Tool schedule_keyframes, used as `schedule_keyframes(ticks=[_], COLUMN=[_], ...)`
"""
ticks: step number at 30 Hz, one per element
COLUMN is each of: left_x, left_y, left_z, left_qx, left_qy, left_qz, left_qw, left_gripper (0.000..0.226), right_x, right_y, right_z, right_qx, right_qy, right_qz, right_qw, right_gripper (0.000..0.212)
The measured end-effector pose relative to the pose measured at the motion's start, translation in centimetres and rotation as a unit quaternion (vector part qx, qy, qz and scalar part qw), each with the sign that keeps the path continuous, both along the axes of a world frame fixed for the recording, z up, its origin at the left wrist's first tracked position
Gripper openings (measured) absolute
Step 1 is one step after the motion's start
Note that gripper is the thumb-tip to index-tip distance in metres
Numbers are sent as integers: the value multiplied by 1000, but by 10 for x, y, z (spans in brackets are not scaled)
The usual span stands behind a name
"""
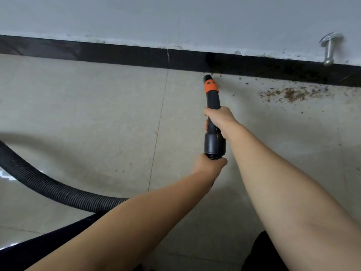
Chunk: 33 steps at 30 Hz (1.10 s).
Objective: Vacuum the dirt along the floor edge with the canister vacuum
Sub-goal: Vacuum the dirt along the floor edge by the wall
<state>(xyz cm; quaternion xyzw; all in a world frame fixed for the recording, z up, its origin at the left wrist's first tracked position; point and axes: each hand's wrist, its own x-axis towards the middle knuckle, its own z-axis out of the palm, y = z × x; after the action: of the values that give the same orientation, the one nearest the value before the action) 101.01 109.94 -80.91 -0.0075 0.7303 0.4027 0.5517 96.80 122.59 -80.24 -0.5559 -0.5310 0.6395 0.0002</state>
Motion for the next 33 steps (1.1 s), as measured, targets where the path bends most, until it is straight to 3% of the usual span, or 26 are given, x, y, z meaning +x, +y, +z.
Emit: schedule_keyframes(ticks=[5, 13, 27, 33], left_x=[-18, -2, -20, -18], left_y=[-3, 31, 6, -1], left_z=[-4, -1, -15, -17], left_qx=[-2, 8, -11, -26], left_qy=[1, -22, -17, -15], left_qz=[-1, -71, 49, 47], left_qw=[1000, 997, 999, 998], left_gripper=[13, 15, 11, 13], right_x=[-13, 24, -26, -28], right_y=[-2, 38, 1, -10], right_z=[-3, -8, -19, -12], right_qx=[-5, 25, 52, 37], right_qy=[12, -14, 0, -2], right_qz=[-3, -95, 32, 75], right_qw=[1000, 995, 998, 996], right_gripper=[11, 12, 13, 11])
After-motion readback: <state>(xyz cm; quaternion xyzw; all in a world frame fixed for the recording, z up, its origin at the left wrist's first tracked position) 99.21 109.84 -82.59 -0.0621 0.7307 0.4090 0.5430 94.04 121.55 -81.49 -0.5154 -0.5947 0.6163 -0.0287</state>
